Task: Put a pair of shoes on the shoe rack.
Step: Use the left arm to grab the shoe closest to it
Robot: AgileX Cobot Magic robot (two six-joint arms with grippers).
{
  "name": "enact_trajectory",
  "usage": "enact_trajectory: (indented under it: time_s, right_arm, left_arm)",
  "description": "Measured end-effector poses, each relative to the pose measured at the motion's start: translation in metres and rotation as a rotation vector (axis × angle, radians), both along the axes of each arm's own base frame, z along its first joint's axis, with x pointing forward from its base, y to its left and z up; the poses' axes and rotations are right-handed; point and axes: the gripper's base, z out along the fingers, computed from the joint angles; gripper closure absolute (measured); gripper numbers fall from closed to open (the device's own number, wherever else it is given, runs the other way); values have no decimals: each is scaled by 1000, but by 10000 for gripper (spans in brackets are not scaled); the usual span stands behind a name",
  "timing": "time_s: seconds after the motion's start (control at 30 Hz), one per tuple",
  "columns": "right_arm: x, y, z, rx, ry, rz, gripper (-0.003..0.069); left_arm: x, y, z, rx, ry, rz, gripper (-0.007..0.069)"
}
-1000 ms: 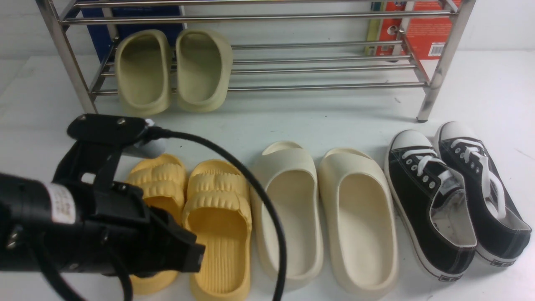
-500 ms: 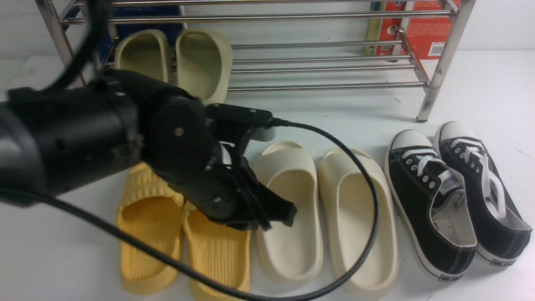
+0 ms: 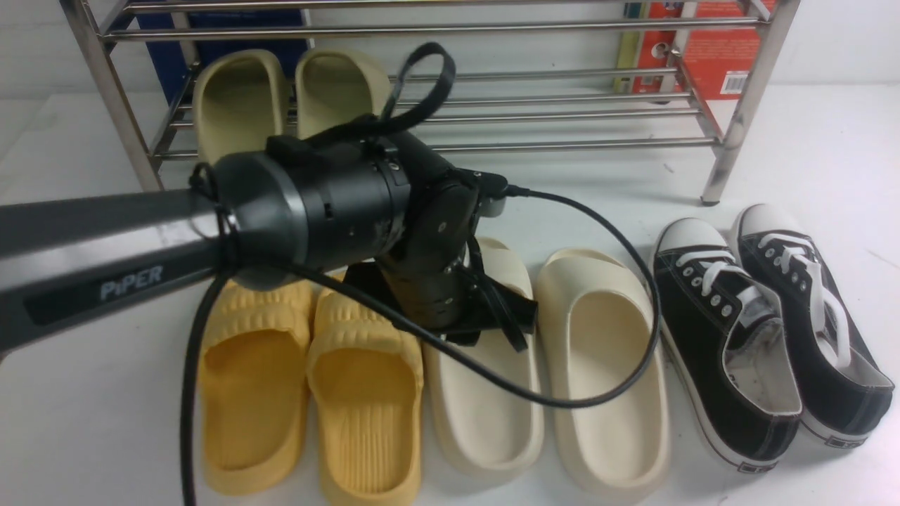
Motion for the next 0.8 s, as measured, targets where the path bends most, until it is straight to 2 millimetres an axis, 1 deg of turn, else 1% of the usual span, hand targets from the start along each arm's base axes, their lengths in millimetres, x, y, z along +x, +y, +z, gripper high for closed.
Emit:
enact_trajectory:
  time_s: [0.03,0.07,0.1,0.13,0.27,0.3,0.37,0.43,0.6,0.67,0.7,0.8]
  right_arm:
    - [0,0,0,0,0,0,413]
    - [0,0,0,0,0,0,413]
    - [0,0,0,0,0,0,413]
    - [0,0,0,0,0,0,413]
    - [0,0,0,0,0,0,413]
    - [0,0,0,0,0,0,413]
    - [0,0,0,0,0,0,413]
    - [0,0,0,0,0,0,413]
    - [0,0,0,0,0,0,413]
    - [0,0,0,0,0,0,413]
    - [0,0,0,0,0,0,413]
    - [0,0,0,0,0,0,413]
  left_arm:
    - [2,0,-2,6,-4,12,329]
    - [2,0,-2,2,-5,16,323]
    - [5,-1,-5,9,-19,31,289]
    - [7,-1,-7,8,-32,42,272]
    - [14,-3,-16,17,-65,60,267]
    - [16,-4,-21,18,-75,64,284]
    - [18,-5,-24,13,-82,68,306]
    - [20,-6,-29,23,-85,70,382]
    - [21,-5,-31,41,-80,75,505]
    - [21,-5,-31,40,-77,87,574]
    - [21,-5,-30,38,-78,94,594]
    - [20,-4,-26,26,-82,108,594]
